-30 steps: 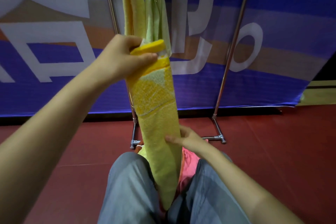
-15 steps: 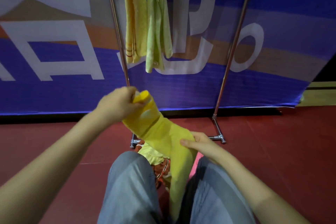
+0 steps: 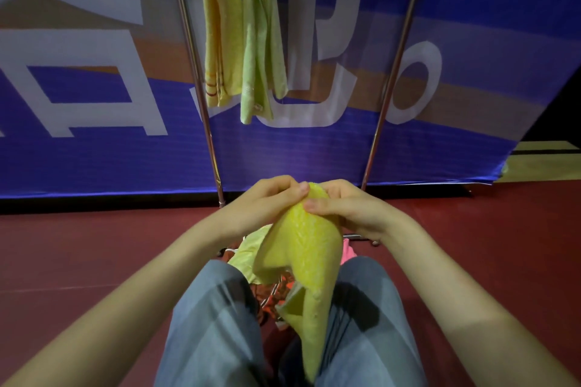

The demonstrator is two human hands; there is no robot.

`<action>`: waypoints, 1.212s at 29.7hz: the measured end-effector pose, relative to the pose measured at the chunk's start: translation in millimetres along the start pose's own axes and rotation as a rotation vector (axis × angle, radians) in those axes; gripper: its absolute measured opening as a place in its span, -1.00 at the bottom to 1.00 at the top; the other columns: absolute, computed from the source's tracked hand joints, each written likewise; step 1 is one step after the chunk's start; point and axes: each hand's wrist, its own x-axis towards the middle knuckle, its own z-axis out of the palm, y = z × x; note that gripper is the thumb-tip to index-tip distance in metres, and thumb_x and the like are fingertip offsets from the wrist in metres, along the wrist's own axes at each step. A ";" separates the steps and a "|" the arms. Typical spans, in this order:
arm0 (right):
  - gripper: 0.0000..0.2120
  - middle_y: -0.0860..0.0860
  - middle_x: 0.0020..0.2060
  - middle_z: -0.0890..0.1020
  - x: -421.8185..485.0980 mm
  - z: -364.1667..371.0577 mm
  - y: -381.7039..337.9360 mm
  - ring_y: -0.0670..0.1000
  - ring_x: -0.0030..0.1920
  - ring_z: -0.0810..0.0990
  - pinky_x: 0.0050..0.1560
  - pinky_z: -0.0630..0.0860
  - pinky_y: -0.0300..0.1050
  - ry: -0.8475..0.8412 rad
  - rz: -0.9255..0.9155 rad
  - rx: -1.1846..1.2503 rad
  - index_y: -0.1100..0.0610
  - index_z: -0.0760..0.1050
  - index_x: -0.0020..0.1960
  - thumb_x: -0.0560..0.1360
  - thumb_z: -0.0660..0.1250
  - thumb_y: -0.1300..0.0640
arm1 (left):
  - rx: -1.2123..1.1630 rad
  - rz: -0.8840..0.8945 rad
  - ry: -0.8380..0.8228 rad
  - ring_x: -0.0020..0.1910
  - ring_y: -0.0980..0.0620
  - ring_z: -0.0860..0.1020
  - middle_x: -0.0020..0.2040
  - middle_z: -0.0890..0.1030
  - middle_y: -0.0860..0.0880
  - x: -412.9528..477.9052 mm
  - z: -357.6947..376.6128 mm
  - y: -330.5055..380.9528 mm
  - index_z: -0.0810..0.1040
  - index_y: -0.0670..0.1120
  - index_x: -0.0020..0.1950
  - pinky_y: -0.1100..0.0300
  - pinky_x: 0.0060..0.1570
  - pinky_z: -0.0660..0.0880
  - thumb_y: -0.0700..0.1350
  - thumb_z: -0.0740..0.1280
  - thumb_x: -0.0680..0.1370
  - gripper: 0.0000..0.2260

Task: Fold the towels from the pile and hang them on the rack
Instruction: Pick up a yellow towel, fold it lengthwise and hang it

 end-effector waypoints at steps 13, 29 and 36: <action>-0.51 -0.15 -0.28 0.70 4.3 -9.9 28.9 -0.22 -0.20 0.63 -0.14 0.52 -0.38 -0.103 0.070 -0.024 0.02 0.66 -0.20 0.03 0.52 -0.29 | -0.155 0.075 0.023 -0.53 0.21 0.39 -0.53 0.40 0.12 3.4 -19.9 8.2 0.31 -0.10 -0.41 0.40 -0.48 0.36 -0.12 0.35 0.31 -0.77; -0.52 -0.04 -0.30 0.71 21.7 -10.2 -20.2 -0.14 -0.25 0.66 -0.21 0.58 -0.31 0.105 -0.244 0.235 0.05 0.67 -0.19 0.02 0.54 -0.24 | -0.352 -0.030 0.040 -0.17 0.15 0.65 -0.21 0.70 0.06 20.3 -12.1 20.3 0.59 -0.01 -0.07 0.31 -0.16 0.57 0.12 0.23 0.30 -0.67; -0.69 -0.06 -0.32 0.70 20.2 -16.5 -52.5 -0.17 -0.26 0.65 -0.23 0.56 -0.34 0.119 -0.240 0.205 0.06 0.67 -0.17 0.18 0.40 -0.10 | -0.428 0.110 0.043 -0.29 0.19 0.61 -0.32 0.67 0.08 30.9 -22.9 55.8 0.56 -0.05 -0.10 0.37 -0.25 0.55 0.02 0.23 0.36 -0.78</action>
